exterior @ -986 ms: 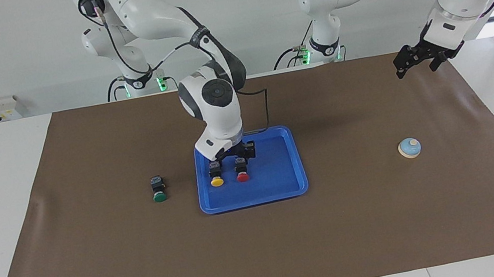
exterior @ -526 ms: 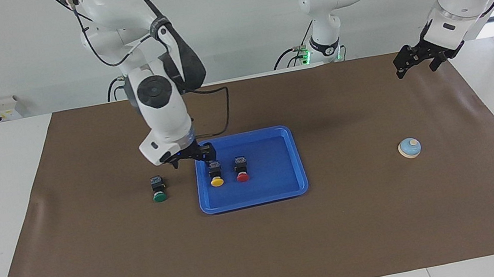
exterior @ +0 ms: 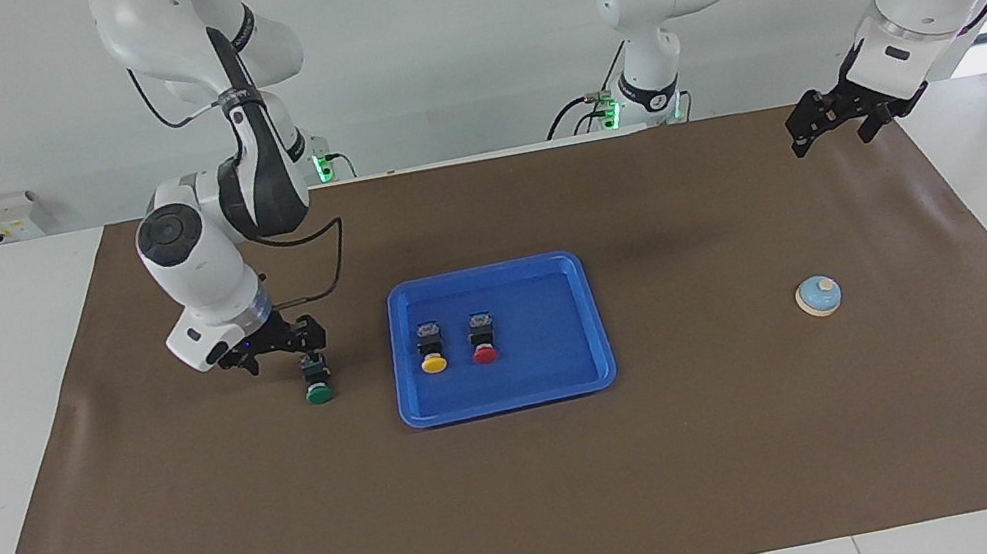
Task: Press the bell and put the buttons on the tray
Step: 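Move the right gripper back and grasp the green button, then place the green button in the tray and withdraw the right gripper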
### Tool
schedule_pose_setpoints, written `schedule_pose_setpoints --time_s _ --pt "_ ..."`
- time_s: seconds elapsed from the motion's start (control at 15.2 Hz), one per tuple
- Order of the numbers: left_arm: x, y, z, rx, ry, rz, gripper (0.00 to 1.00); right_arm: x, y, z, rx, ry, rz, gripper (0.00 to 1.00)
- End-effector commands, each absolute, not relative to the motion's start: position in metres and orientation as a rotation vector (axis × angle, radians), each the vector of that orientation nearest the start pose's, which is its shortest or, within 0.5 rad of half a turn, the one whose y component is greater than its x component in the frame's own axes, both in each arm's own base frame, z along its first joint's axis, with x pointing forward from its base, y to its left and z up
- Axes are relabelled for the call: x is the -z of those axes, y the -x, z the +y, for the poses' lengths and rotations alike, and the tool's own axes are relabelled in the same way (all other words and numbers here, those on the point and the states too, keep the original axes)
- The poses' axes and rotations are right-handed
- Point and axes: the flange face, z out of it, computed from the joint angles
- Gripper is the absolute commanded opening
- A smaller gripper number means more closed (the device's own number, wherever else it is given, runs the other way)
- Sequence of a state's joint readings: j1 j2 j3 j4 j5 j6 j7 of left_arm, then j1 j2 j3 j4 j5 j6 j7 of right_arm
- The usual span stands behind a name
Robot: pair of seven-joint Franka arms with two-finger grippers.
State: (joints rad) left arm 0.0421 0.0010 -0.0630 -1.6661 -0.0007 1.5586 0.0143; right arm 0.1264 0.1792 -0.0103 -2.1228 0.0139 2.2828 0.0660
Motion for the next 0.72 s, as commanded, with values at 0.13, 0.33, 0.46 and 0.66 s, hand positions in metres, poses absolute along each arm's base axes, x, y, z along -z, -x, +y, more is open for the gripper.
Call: schedule_pose_setpoints --time_s 0.13,0.33,0.46,0.66 --pt "-0.582 -0.546 -0.01 -0.147 3.13 0.044 1.0 -0.313 -0.549 0.074 -0.031 3.138 -0.135 1.0" --pt "-0.582 -0.546 -0.01 -0.144 3.13 0.044 1.0 -0.293 -0.543 0.074 0.043 3.132 -0.152 1.0" --pt "-0.582 -0.546 -0.01 -0.144 3.13 0.044 1.0 -0.292 -0.542 0.075 0.045 3.132 -0.149 1.0" --pt "-0.582 -0.546 -0.01 -0.147 3.13 0.044 1.0 -0.292 -0.542 0.075 0.045 3.132 -0.137 0.46"
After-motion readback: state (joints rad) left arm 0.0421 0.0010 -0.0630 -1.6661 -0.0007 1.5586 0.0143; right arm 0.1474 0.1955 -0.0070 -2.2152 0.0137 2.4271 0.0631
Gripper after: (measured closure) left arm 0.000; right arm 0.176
